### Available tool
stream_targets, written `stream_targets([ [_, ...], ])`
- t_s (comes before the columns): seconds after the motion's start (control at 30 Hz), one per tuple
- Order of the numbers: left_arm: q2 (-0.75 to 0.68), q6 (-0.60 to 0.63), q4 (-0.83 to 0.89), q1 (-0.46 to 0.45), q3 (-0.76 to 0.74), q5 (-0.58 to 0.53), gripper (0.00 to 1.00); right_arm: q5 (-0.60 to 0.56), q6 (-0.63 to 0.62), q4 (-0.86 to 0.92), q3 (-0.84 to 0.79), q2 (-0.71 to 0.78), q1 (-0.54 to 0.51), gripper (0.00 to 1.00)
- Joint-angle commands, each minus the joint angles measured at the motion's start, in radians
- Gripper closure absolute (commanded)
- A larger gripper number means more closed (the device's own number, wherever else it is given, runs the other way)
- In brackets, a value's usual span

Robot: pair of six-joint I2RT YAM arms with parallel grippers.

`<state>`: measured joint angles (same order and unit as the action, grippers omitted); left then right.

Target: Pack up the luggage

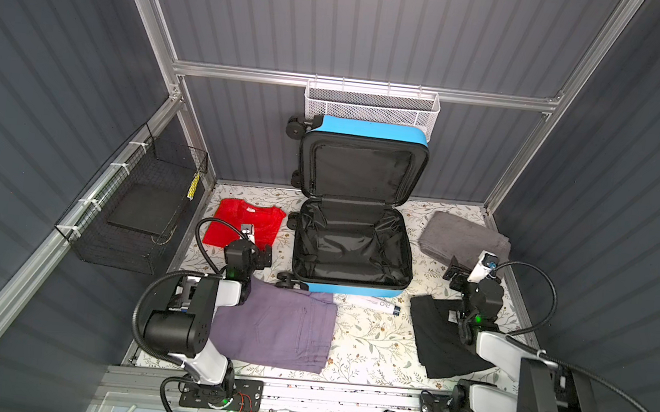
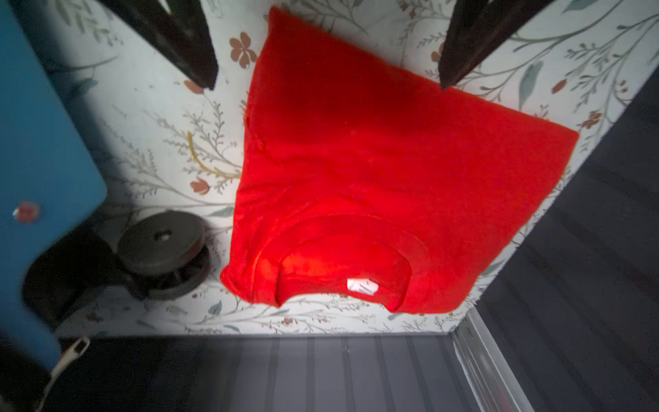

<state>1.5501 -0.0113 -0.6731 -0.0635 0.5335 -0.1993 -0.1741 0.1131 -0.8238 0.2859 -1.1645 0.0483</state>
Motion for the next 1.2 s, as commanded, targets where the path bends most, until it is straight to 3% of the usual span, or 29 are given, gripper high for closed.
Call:
stream_targets([
  [0.0, -0.091, -0.057, 0.181, 0.007, 0.070, -0.051, 0.00, -0.042, 0.084, 0.278, 0.077, 0.123, 0.005, 0.01],
  [0.1, -0.142, -0.127, 0.413, 0.007, 0.171, -0.041, 0.00, -0.114, 0.328, 0.554, 0.164, 0.202, 0.009, 0.01],
  [0.17, -0.168, -0.173, 0.553, 0.007, 0.235, -0.013, 0.00, -0.083, 0.441, 0.690, 0.209, 0.245, 0.025, 0.01],
  [0.33, -0.243, -0.310, 0.852, 0.005, 0.350, 0.083, 0.00, 0.344, 0.386, 0.783, 0.244, 0.363, 0.027, 0.01],
  [0.47, -0.325, -0.394, 0.969, -0.022, 0.368, 0.185, 0.00, 0.583, 0.344, 0.974, 0.302, 0.395, -0.013, 0.06],
  [0.7, -0.413, -0.456, 1.092, -0.205, 0.382, 0.246, 0.00, 0.543, 0.240, 1.286, 0.329, 0.355, -0.278, 0.12],
  [0.83, -0.439, -0.503, 1.079, -0.249, 0.351, 0.319, 0.00, 0.439, 0.302, 1.284, 0.280, 0.346, -0.416, 0.15],
  [1.17, -0.360, -0.530, 1.021, -0.351, 0.368, 0.306, 0.00, 0.383, 0.372, 1.093, 0.220, 0.174, -0.514, 0.17],
])
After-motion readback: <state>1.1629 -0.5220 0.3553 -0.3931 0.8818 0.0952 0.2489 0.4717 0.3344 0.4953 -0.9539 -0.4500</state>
